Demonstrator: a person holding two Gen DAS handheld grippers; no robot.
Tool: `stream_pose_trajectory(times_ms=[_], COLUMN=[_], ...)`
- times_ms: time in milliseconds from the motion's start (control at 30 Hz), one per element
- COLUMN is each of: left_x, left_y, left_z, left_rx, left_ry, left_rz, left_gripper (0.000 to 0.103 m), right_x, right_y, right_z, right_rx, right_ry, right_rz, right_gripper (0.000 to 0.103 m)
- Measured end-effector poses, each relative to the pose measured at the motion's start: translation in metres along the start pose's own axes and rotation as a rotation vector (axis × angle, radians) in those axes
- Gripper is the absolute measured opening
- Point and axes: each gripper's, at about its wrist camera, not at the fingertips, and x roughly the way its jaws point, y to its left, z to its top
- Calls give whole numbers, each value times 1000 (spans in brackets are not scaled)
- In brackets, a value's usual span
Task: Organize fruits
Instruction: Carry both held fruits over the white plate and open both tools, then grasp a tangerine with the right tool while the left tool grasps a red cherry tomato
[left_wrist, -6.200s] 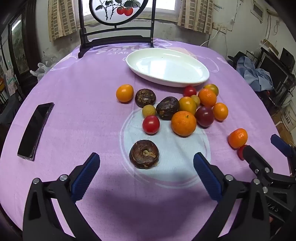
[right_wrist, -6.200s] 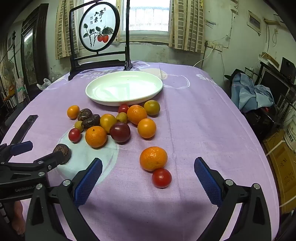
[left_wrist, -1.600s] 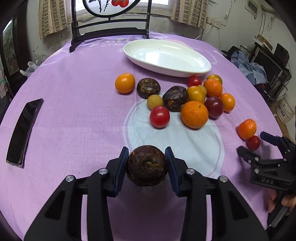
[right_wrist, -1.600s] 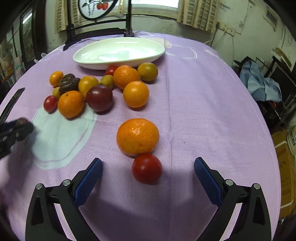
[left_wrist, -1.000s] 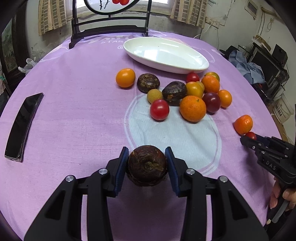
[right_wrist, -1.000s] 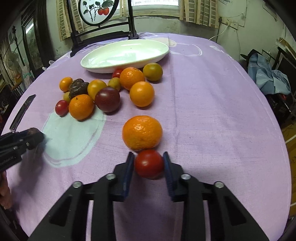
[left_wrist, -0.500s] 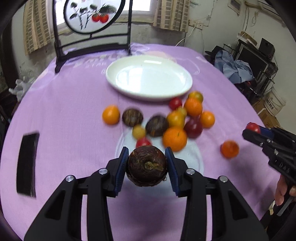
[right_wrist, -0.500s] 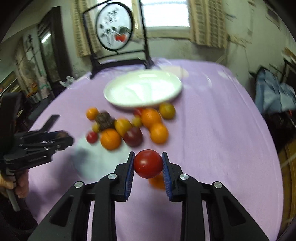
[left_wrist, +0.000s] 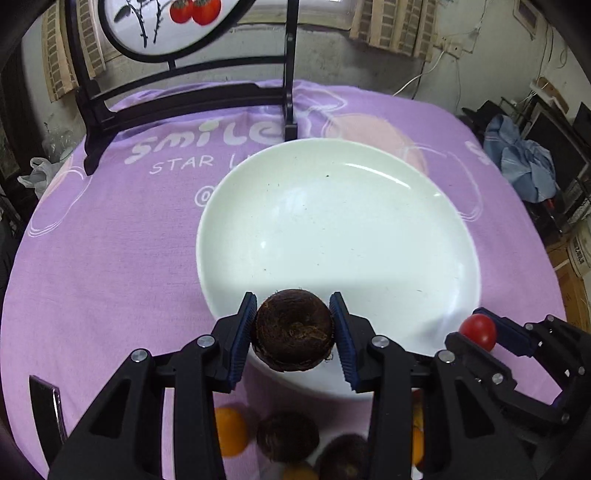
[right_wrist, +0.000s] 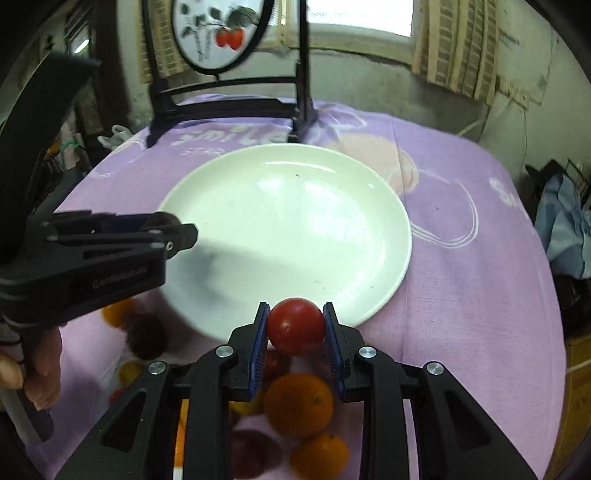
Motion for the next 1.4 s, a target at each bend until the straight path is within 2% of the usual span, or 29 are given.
stream_pose_trajectory(times_ms=[100,133,167,200,333,433,500,600,700,900,967,1133,1200,1300,1333,1367,1400], left_x=[14,15,14,8,-27,-53,-70,-84,-88,-86,-85,-87,-87,-85,-83,-82,-80], left_y=[2,4,7,10,13,14,16,20,23,35,33,21,19,18,18,18,18], left_z=[6,9,12,14,5,-19,-42,-78,-114,-176,-194,-215,-218,-216,-216,-214,-212], left_rx=[-15,-30,-46,-66,-74,-36,-28,-31,-23,-81,-75,-21,-12,-13,-14,-14,-15], left_ry=[12,9,5,-11,-81,-106,-128,-134,-106,-33,-6,4,11,13,16,18,16], left_rz=[-3,-7,-3,5,0,42,42,52,64,20,-1,11,7,8,12,16,21], left_gripper=[42,55,64,73,83,90,93,94,94,94,94,94,94,94,94,94,94], right_x=[17,18,15,10,-20,-48,-61,-75,-85,-89,-86,-78,-75,-68,-67,-67,-67], right_y=[-2,-3,-5,-10,-25,-34,-36,-34,-28,-9,-4,-2,-3,-5,-6,-8,-9], right_z=[9,11,14,12,-2,-30,-51,-87,-121,-171,-180,-185,-183,-177,-174,-172,-171], right_rx=[11,11,20,38,95,94,94,69,50,-11,-18,8,16,32,46,69,93], right_ry=[28,28,20,7,-25,-69,-82,-80,-78,-36,-18,3,11,12,10,6,0], right_rz=[-1,-13,-49,-66,-3,-35,-49,-77,-111,-173,-170,-184,-177,-171,-147,-110,-98], right_gripper=[32,37,57,70,71,75,81,81,81,81,81,81,73,70,65,50,44])
